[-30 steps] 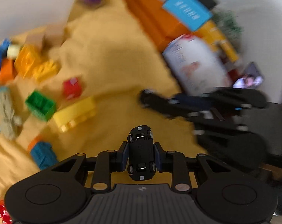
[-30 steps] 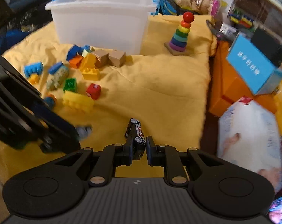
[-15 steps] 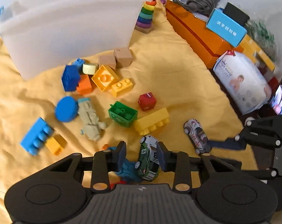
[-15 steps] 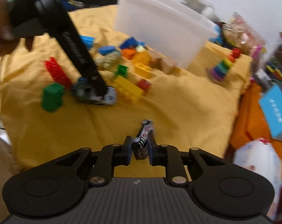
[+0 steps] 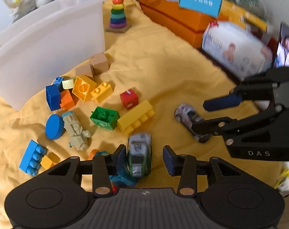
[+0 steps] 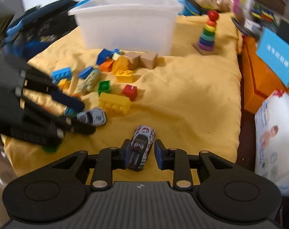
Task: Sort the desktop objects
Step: 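Grasp the white-green car with the left tool while the right tool grasps the white-black car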
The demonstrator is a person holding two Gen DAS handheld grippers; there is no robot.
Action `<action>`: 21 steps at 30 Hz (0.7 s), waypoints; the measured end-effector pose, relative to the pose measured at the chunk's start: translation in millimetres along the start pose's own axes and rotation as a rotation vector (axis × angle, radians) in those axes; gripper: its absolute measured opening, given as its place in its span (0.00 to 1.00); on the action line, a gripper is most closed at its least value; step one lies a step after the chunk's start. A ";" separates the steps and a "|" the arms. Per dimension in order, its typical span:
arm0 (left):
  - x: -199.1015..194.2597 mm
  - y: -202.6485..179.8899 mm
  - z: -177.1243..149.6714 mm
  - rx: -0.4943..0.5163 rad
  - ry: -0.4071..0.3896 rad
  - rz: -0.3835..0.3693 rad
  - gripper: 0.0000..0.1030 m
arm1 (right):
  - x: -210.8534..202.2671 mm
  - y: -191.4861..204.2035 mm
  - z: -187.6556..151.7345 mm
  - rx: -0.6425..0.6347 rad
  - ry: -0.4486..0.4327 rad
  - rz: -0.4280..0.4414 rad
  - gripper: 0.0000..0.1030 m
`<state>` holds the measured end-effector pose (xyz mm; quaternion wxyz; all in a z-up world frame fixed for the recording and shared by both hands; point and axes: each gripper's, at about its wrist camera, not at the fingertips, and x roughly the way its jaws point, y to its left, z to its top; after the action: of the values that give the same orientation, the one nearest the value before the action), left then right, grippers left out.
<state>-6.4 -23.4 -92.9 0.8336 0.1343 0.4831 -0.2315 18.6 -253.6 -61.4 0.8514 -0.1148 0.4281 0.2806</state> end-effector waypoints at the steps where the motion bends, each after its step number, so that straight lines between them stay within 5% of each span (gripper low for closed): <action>1: 1.8 0.4 -2.0 0.001 0.004 -0.016 0.45 | 5.3 0.1 0.7 0.023 0.010 0.005 0.43; 4: 6.7 5.0 -7.8 -0.028 0.021 -0.052 0.34 | 20.1 2.4 -2.7 0.054 0.051 0.020 0.43; 11: -9.9 25.5 -4.2 -0.167 -0.025 -0.123 0.32 | 20.3 11.6 -9.5 -0.015 0.054 -0.013 0.32; 15: -46.0 36.6 10.6 -0.189 -0.131 -0.119 0.32 | 9.2 10.0 1.5 0.006 0.037 0.002 0.32; 21: -94.3 78.4 55.6 -0.237 -0.321 -0.038 0.32 | -16.0 7.1 55.7 -0.007 -0.100 -0.002 0.32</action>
<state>35.2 43.0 16.6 0.9054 -0.0125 0.3705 -0.2070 43.9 -229.6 -14.6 0.8715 -0.1039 0.3841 0.2865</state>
